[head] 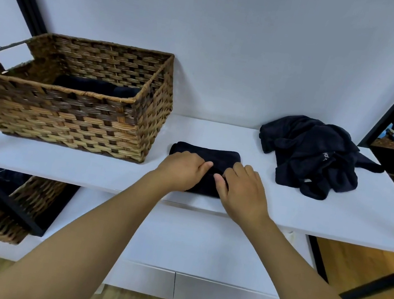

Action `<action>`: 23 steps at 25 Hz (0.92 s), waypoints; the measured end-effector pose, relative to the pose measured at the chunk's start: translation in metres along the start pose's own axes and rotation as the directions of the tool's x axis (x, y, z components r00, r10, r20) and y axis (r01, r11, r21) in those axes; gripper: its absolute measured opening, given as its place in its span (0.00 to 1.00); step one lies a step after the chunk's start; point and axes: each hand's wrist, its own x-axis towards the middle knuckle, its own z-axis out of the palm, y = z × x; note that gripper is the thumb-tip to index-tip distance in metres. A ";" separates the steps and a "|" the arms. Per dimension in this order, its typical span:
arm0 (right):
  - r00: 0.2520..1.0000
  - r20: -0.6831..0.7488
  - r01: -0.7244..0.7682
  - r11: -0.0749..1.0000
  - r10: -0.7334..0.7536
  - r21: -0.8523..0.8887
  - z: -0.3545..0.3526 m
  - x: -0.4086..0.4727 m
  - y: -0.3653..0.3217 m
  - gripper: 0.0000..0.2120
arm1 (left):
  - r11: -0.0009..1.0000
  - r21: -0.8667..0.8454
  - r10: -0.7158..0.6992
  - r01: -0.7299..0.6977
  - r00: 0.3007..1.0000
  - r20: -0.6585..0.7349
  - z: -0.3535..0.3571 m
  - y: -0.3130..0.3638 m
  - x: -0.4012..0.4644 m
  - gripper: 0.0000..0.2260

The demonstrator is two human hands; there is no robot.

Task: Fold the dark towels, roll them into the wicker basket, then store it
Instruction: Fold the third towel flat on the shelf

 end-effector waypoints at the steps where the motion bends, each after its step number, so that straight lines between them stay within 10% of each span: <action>1: 0.999 0.006 -0.033 0.999 0.032 0.013 -0.002 0.002 -0.002 0.22 | 0.999 -0.048 0.001 0.000 1.000 0.016 -0.001 -0.001 0.003 0.24; 9: 0.803 0.471 -0.519 0.818 0.366 0.249 -0.008 0.044 0.005 0.25 | 0.927 0.371 0.235 -0.065 0.868 -0.437 0.046 -0.011 -0.023 0.18; 18: 0.999 -0.014 -0.050 0.998 0.050 -0.025 0.003 0.006 -0.004 0.18 | 0.998 0.028 -0.062 0.060 0.995 0.079 -0.005 -0.003 0.008 0.25; 23: 0.988 0.065 -0.142 0.989 0.139 0.037 -0.005 0.020 -0.004 0.19 | 0.973 0.211 0.155 -0.095 0.944 -0.290 0.020 -0.007 -0.010 0.20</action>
